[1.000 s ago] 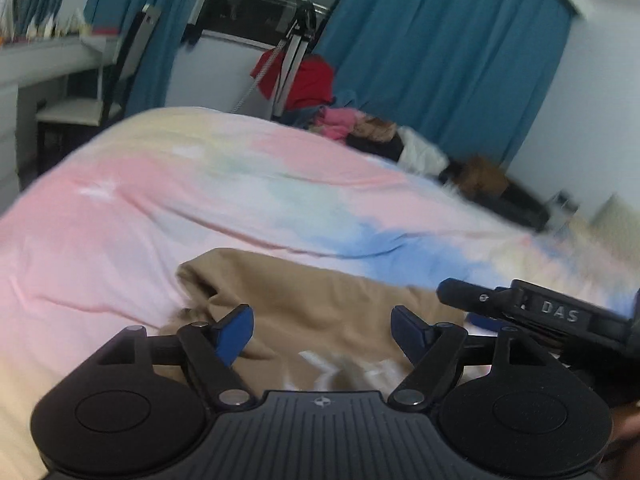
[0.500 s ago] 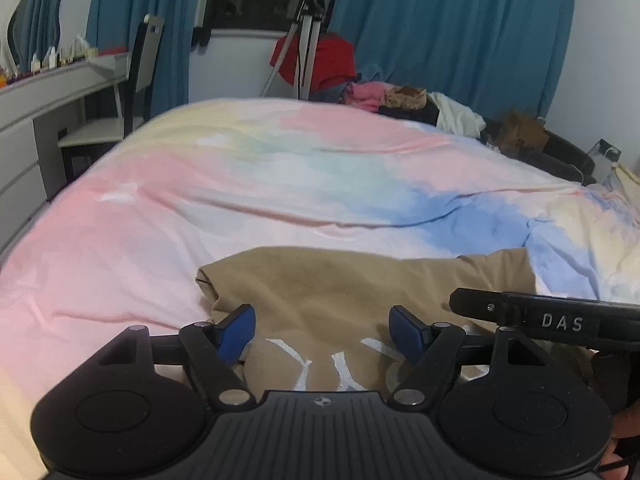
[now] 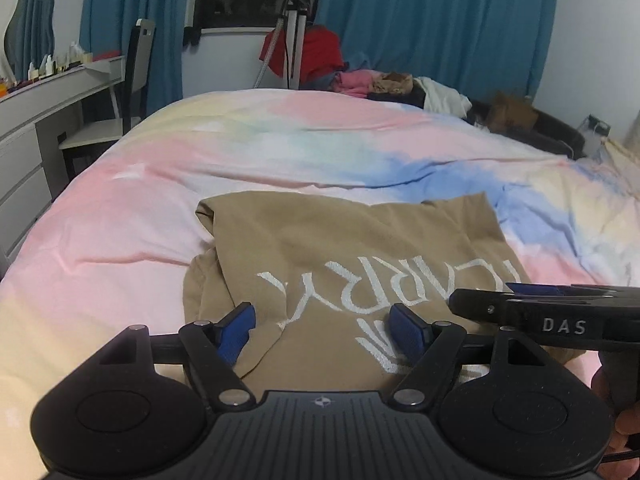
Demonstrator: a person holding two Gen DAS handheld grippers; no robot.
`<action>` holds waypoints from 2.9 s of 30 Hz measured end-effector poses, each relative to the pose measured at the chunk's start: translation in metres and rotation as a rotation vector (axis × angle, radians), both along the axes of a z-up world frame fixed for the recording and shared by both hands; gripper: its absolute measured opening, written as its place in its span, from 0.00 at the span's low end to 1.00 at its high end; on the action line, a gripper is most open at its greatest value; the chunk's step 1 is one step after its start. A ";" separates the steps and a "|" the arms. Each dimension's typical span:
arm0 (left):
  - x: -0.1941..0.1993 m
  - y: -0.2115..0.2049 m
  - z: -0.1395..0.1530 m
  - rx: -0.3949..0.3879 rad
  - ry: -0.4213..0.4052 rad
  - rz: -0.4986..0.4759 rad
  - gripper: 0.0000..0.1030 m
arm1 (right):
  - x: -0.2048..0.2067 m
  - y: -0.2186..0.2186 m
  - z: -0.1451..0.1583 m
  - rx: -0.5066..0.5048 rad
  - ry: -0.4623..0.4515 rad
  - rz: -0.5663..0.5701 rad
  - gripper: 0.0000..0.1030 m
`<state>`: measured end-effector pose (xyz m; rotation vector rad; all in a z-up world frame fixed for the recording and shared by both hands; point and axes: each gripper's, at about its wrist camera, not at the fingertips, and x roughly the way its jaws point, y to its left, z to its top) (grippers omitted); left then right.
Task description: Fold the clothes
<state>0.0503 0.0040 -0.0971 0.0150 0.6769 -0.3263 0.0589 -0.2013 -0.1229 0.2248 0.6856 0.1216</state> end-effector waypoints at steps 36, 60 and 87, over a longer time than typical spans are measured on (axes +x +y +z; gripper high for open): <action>-0.009 0.092 -0.050 -0.976 0.317 0.424 0.26 | -0.027 -0.035 0.023 0.506 -0.037 -0.134 0.69; -0.022 0.098 -0.034 -1.035 0.219 0.410 0.22 | -0.042 -0.061 -0.059 1.026 0.159 -0.501 0.58; 0.123 -0.096 0.101 -0.958 0.376 0.146 0.22 | 0.012 -0.241 0.107 0.839 -0.146 -0.625 0.22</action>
